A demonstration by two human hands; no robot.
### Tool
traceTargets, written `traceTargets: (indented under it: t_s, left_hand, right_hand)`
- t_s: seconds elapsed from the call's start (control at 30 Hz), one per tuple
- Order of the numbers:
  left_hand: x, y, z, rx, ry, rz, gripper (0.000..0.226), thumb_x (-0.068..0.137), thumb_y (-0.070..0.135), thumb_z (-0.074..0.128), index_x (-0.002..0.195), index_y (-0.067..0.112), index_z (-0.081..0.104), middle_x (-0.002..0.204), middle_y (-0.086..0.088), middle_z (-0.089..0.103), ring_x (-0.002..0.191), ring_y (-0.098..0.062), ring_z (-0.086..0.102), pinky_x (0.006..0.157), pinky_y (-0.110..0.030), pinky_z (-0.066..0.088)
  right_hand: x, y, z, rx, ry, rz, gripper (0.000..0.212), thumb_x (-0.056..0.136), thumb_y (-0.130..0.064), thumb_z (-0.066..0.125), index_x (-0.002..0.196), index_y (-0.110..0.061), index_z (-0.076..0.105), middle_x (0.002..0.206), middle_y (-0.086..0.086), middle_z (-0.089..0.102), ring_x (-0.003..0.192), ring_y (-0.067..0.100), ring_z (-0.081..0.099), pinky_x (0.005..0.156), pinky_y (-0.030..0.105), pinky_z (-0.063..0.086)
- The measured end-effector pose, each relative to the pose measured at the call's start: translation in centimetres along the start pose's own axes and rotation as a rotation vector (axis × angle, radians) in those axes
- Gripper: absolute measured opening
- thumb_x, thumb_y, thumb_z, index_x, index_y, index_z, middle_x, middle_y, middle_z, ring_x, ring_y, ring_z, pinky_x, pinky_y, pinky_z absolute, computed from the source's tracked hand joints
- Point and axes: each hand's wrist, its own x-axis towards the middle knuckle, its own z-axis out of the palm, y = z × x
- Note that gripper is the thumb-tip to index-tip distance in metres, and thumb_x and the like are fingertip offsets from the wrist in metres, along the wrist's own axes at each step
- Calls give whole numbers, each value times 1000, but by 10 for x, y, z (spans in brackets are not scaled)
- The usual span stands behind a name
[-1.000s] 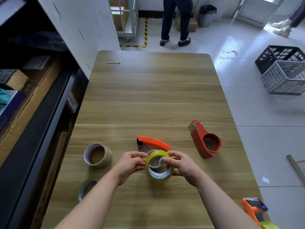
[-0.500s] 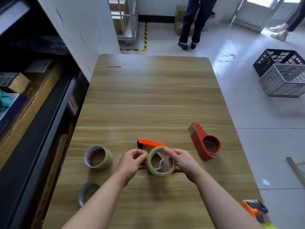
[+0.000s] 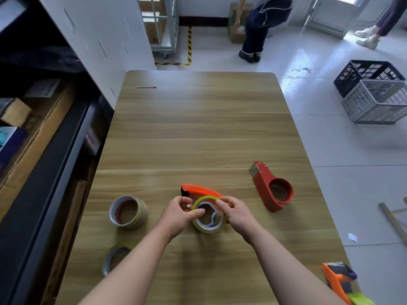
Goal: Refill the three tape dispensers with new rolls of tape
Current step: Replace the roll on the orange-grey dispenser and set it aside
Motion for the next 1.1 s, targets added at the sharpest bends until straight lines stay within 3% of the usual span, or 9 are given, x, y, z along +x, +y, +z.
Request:
traceTargets:
  t_s: [0.1,0.2,0.33,0.57,0.7,0.87,0.97,1.03,1.1]
  left_hand:
    - [6,-6,5,16,24,0,36,75,16,79,103,12,58,93,-3,61,79,-10,58,74,-20,49]
    - [13,-11,7,-7,43,-34,28,79,15,75,102,14,58,95,-5,62,83,-16,61,84,-35,54]
    - [18,-16,8,0,26,-56,24,80,16,73,97,17,57,92,-3,60,84,-18,61,89,-45,54]
    - [23,-17,4,38,16,-27,25,84,16,69,105,14,56,94,-2,58,86,-18,60,88,-42,55]
    - [22,-22,2,54,21,-25,24,83,15,69,104,14,56,91,-1,57,81,-17,59,82,-39,54]
    - [24,-28,4,48,34,-56,21,85,13,66,104,14,56,92,1,57,79,-9,55,74,-21,48]
    - [27,-30,4,20,9,-87,24,85,15,68,104,15,55,93,2,57,83,-10,56,79,-24,48]
    - [29,-35,5,43,-4,-109,26,84,16,69,105,15,54,94,1,56,84,-11,55,79,-25,48]
    - [29,-41,6,38,-5,-147,27,84,17,69,106,14,53,97,-2,57,86,-15,56,81,-32,51]
  right_hand:
    - [4,5,5,-32,46,16,32,98,-24,54,125,-6,58,113,3,61,100,13,56,78,19,44]
    - [10,12,8,-79,47,43,29,100,-24,48,114,-5,65,113,10,67,104,24,62,89,32,46]
    - [16,22,13,-81,40,78,29,100,-26,48,115,-8,66,115,11,68,102,17,62,93,32,47]
    - [22,18,16,-17,57,91,32,98,-26,52,122,-9,64,118,3,66,110,17,60,97,29,46]
    - [23,20,15,-20,20,128,33,100,-27,48,124,-9,64,121,1,66,114,15,59,105,34,44]
    - [22,24,16,-43,10,139,34,99,-21,51,129,-6,57,125,5,61,119,19,56,108,38,42]
    - [23,31,19,-22,43,186,31,97,-23,54,122,-6,62,118,8,66,111,22,62,103,41,47]
    - [24,36,20,-44,74,210,21,95,-26,58,104,-10,68,104,8,71,95,21,65,90,36,53]
    - [24,38,20,-51,102,243,15,94,-27,60,86,-17,67,89,5,69,81,18,60,77,33,48]
